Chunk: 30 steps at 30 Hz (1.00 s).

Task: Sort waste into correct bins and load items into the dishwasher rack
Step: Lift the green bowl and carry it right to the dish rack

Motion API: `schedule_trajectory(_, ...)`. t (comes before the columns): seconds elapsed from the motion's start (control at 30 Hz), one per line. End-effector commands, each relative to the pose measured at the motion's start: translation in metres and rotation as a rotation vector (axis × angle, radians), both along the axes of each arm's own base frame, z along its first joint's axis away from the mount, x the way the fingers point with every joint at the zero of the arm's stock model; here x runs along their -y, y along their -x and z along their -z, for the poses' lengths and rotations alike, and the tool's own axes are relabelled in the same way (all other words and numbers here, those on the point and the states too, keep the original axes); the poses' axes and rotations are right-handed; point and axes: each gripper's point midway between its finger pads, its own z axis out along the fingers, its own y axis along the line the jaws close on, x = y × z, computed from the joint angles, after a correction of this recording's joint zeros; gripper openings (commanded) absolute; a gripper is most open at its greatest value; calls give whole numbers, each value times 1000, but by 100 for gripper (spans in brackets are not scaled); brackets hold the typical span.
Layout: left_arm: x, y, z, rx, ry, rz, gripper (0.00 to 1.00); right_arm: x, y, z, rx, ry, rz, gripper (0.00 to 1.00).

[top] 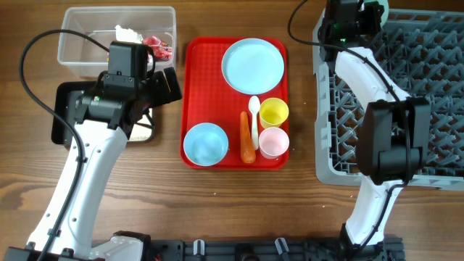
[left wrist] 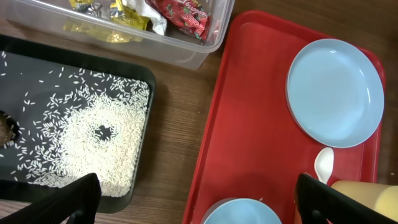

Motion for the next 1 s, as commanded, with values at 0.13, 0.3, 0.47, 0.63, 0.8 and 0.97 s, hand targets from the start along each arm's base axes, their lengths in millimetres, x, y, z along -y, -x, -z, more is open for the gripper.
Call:
schedule_trajectory(0.13,-3,-1,3,-8,-1,-16,100,12,3,13,-42,16,33,4)
schedule_trajectory(0.3,-3,-1,3,-8,-1,-16,100,8,6,21,-55,-7,37,4)
schedule_trajectory(0.47,-3,-1,3,-8,-1,-16,100,5,9,32,-91,-34,25,4)
schedule_trajectory(0.63,-3,-1,3,-8,-1,-16,100,-2,7,40,-122,-55,-10,4)
schedule_trajectory(0.8,-3,-1,3,-8,-1,-16,100,-14,5,42,-130,-58,-39,4)
schedule_trajectory(0.97,-3,-1,3,-8,-1,-16,100,-27,4,43,-134,-56,-60,4)
